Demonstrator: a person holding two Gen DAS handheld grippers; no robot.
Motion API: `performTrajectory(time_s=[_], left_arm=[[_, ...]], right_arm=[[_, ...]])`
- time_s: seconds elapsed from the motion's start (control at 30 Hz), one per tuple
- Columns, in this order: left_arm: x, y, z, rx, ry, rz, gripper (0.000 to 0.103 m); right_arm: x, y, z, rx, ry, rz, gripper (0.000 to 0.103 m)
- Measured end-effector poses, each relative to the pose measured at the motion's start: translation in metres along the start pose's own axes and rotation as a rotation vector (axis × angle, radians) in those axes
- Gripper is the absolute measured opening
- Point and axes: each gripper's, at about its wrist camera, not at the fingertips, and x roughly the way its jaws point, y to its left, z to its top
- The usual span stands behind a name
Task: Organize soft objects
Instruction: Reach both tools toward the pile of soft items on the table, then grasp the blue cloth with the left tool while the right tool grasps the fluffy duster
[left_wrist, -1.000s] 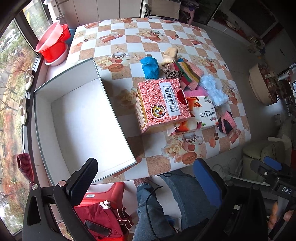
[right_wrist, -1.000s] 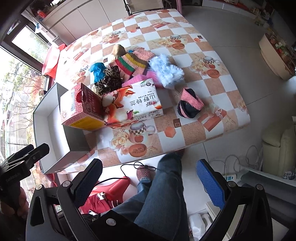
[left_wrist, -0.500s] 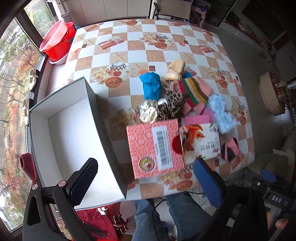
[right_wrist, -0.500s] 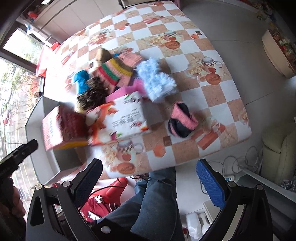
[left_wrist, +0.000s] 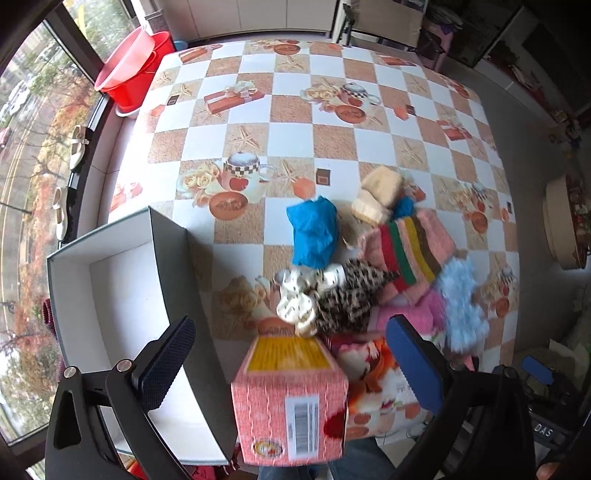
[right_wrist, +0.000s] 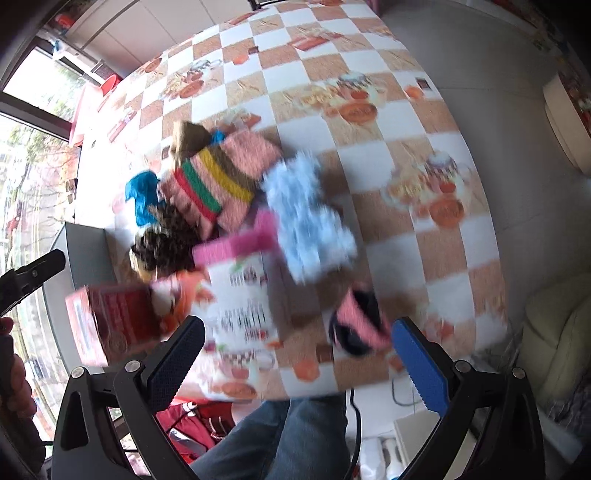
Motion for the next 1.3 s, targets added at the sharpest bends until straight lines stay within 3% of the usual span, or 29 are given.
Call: performTrajectory(time_s=[0.27, 0.47, 0.87, 0.97, 1.0, 1.07, 1.13, 1.2, 1.23, 1.3], left_arm=[[0.048, -0.005, 0.041, -0.017, 0.082, 0.049, 0.103], [0.09, -0.009, 0.057, -0.006, 0.16, 0.073, 0.103], [0.15, -0.005, 0.081, -0.085, 0.299, 0.075, 0.103], [0.159, -0.01, 0.083, -0.065, 0.318, 0.068, 0.098], [0.161, -0.012, 0.083, -0.056, 0.326, 0.071, 0.097], [0.165, -0.014, 0.084, -0.042, 0.33, 0.084, 0.097], [0.172, -0.019, 0.085, -0.029, 0.333, 0.074, 0.093], [0.173, -0.023, 0.085, -0.014, 0.339, 0.061, 0.081], [0.177, -0.025, 0.084, -0.011, 0.338, 0.057, 0.076], [0.178, -0.028, 0.084, -0.008, 0.347, 0.039, 0.055]], right_arm=[[0.035, 0.001, 0.055, -0.048, 0.028, -0.004, 0.102], [0.069, -0.012, 0.061, -0.058, 0.108, -0.014, 0.102], [0.115, -0.02, 0.08, -0.055, 0.175, 0.015, 0.102], [0.128, -0.02, 0.085, -0.055, 0.185, 0.017, 0.1], [0.132, -0.02, 0.087, -0.058, 0.19, 0.016, 0.097], [0.139, -0.019, 0.088, -0.054, 0.216, 0.042, 0.079], [0.145, -0.019, 0.089, -0.04, 0.237, 0.069, 0.077], [0.148, -0.019, 0.089, -0.044, 0.239, 0.066, 0.07], [0.151, -0.025, 0.089, -0.045, 0.232, 0.078, 0.06], [0.153, -0.023, 0.089, -0.03, 0.223, 0.105, 0.049]])
